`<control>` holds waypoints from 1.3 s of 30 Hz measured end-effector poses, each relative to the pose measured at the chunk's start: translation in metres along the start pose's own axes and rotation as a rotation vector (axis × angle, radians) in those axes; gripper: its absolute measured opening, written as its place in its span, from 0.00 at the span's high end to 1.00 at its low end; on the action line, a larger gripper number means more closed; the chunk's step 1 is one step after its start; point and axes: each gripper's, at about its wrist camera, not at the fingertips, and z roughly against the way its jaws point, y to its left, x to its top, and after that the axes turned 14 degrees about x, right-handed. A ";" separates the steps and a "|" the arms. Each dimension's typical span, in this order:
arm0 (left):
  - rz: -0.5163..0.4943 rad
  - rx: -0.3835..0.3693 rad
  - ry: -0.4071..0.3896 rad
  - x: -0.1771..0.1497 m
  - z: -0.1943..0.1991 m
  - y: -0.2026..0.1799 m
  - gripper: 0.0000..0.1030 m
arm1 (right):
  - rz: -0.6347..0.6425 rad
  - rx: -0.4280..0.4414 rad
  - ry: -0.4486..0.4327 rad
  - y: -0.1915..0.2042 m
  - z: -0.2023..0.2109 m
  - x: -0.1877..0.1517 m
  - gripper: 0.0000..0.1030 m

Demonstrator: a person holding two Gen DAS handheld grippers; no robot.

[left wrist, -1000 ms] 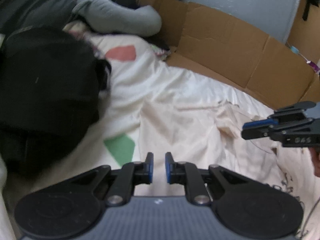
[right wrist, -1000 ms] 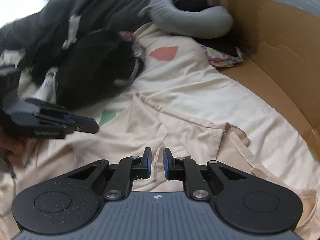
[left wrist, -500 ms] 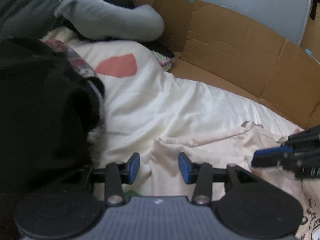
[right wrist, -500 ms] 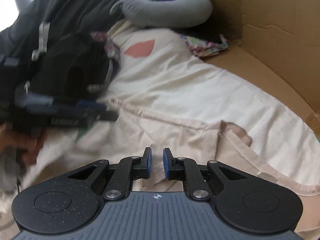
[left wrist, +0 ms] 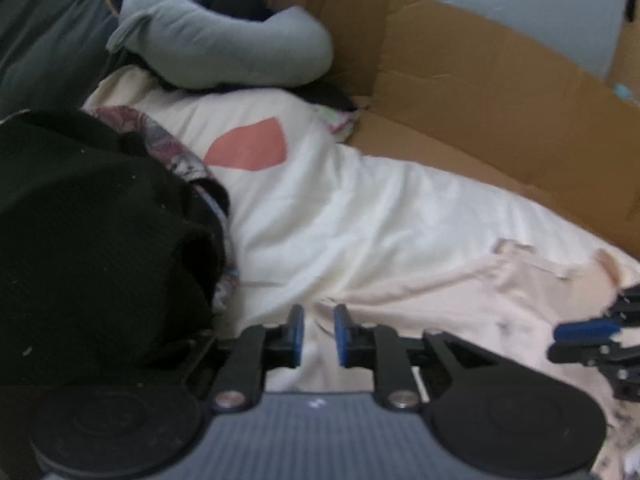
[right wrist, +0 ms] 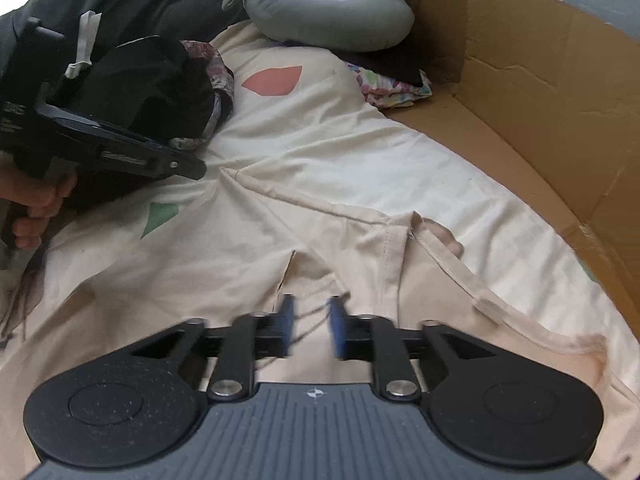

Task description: Fold clothes

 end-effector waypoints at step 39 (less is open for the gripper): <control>-0.059 0.137 0.184 -0.092 0.059 0.015 0.92 | -0.345 -0.257 -0.073 -0.005 0.216 -0.195 0.57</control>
